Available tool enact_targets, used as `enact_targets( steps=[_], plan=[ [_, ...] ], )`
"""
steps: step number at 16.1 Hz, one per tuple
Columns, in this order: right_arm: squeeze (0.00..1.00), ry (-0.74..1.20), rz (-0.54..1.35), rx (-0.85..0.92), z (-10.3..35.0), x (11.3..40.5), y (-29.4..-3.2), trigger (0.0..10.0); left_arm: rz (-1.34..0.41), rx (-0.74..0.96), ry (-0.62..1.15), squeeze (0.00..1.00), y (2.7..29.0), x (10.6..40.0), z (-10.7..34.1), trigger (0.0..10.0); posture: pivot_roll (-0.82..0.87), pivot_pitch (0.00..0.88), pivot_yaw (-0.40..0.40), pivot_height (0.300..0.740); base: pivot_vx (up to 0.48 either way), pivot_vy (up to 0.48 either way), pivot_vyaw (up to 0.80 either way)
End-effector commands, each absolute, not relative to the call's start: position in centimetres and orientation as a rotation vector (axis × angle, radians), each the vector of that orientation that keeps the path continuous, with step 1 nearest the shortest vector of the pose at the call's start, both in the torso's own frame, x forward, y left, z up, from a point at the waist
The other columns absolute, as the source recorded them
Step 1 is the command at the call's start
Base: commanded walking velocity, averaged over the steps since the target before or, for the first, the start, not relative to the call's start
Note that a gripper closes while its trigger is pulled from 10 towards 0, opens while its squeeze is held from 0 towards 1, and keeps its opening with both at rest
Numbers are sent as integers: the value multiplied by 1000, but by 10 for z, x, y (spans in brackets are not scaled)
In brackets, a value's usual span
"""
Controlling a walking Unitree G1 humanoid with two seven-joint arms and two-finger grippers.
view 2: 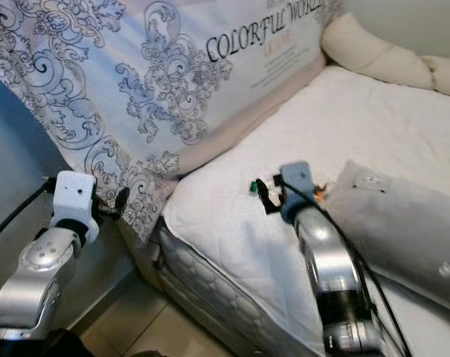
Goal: Clean up the room
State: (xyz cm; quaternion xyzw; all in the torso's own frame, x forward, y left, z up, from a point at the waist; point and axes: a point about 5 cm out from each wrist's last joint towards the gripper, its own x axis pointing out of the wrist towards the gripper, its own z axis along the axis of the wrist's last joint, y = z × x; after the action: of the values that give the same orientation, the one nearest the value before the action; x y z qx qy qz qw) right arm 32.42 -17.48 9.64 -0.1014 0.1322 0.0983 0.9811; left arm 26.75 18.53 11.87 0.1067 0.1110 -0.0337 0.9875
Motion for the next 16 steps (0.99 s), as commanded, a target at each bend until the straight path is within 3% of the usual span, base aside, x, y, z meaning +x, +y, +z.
enact_targets(
  steps=[1,5,11,12,13,16],
  plan=[
    [1000,282,215,-227,95,326,-175,10000,-81,229,223,0,185,267,121,10000,-61,0,24,740,0,0,0],
    [1000,441,311,-418,92,357,-193,10000,-223,295,244,0,182,256,127,10000,-26,0,16,740,0,0,0],
    [1000,524,310,-525,94,366,-210,10000,-455,362,283,0,182,235,141,10000,20,0,35,740,0,0,0],
    [1000,540,307,-544,93,365,-213,10000,-491,384,307,20,181,233,140,10000,42,30,38,740,0,0,0],
    [1000,554,325,-548,90,363,-215,10000,-502,400,319,157,179,229,141,10000,66,66,49,740,0,0,0],
    [1000,570,360,-575,85,361,-212,10000,-553,400,358,43,181,215,145,10000,78,112,66,740,0,0,0]
  ],
)
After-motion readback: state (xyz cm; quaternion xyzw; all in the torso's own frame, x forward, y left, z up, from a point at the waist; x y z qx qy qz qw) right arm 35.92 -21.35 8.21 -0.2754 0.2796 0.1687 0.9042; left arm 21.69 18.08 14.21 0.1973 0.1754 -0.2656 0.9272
